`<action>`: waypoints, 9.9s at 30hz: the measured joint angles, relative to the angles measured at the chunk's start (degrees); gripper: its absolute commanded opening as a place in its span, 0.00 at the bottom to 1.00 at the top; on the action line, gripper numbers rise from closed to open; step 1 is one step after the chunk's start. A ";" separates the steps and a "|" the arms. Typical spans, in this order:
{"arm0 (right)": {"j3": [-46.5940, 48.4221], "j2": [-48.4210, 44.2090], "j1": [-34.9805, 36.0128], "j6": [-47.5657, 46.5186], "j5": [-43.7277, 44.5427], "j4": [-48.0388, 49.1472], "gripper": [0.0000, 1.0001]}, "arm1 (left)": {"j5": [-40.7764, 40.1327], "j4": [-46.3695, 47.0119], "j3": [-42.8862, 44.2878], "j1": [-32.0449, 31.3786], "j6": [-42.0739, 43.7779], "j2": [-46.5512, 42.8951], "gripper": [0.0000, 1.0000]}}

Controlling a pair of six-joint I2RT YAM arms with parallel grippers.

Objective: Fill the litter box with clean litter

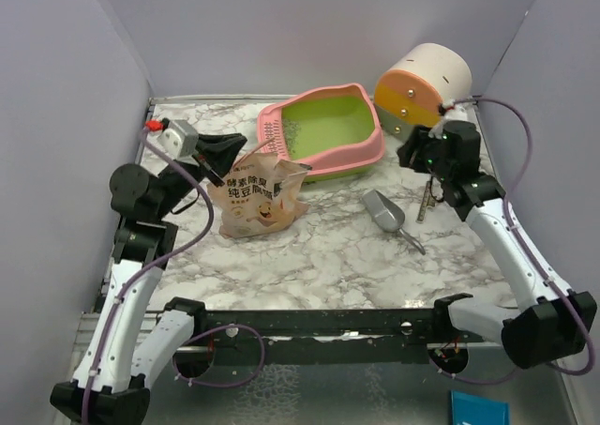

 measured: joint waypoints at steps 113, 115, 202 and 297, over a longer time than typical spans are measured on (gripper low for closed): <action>23.98 5.88 28.06 -11.30 3.58 -6.03 0.64 | -2.86 -10.71 -1.84 -8.13 -37.16 7.80 0.00; 26.23 5.95 27.08 -8.96 2.12 -5.18 0.64 | -8.35 -7.85 -5.09 -8.15 -42.16 3.37 0.00; 24.83 23.12 -3.30 14.99 -67.45 9.60 0.01 | -17.44 -15.74 4.55 -8.72 -33.22 10.29 0.56; 39.52 32.89 21.18 -14.62 -18.51 -32.59 0.01 | -8.87 -37.13 -3.34 -9.03 14.51 2.93 0.00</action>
